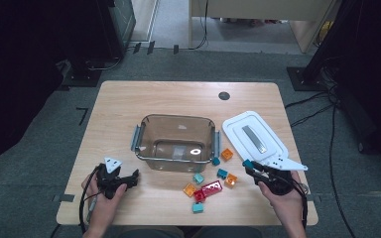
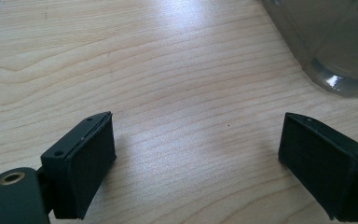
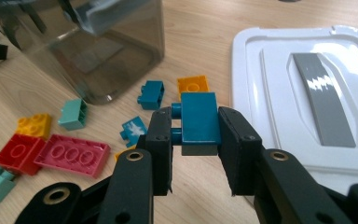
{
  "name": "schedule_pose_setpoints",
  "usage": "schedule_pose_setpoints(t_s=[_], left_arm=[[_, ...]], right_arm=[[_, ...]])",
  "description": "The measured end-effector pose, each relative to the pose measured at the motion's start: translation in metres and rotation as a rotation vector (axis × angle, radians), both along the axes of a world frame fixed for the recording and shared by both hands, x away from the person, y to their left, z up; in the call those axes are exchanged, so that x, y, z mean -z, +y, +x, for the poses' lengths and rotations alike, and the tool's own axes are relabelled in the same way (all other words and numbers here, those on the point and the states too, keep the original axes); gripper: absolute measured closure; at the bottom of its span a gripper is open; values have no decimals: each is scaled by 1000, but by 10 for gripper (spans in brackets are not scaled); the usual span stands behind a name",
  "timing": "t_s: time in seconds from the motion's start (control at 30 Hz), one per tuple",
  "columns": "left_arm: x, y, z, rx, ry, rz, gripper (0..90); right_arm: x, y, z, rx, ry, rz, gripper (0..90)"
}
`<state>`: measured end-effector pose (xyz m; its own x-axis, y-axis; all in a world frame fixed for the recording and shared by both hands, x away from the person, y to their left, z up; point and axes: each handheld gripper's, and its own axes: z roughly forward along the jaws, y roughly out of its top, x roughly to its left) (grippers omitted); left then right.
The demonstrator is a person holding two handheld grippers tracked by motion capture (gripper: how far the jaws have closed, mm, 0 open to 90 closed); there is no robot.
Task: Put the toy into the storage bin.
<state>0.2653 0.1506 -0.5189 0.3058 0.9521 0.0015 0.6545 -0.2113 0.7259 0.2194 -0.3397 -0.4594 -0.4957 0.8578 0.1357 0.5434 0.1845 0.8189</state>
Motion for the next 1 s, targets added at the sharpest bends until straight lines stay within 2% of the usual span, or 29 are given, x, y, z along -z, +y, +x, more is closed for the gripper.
schedule_pose_setpoints(t_s=[0.33, 0.57, 1.0], left_arm=[[0, 0, 0, 0, 0, 0, 105], [0, 0, 0, 0, 0, 1, 105], [0, 0, 0, 0, 0, 0, 105]], right_arm=[[-25, 10, 8, -24, -19, 3, 682], [-42, 17, 15, -35, -36, 23, 682], [-68, 38, 31, -78, -43, 24, 682]])
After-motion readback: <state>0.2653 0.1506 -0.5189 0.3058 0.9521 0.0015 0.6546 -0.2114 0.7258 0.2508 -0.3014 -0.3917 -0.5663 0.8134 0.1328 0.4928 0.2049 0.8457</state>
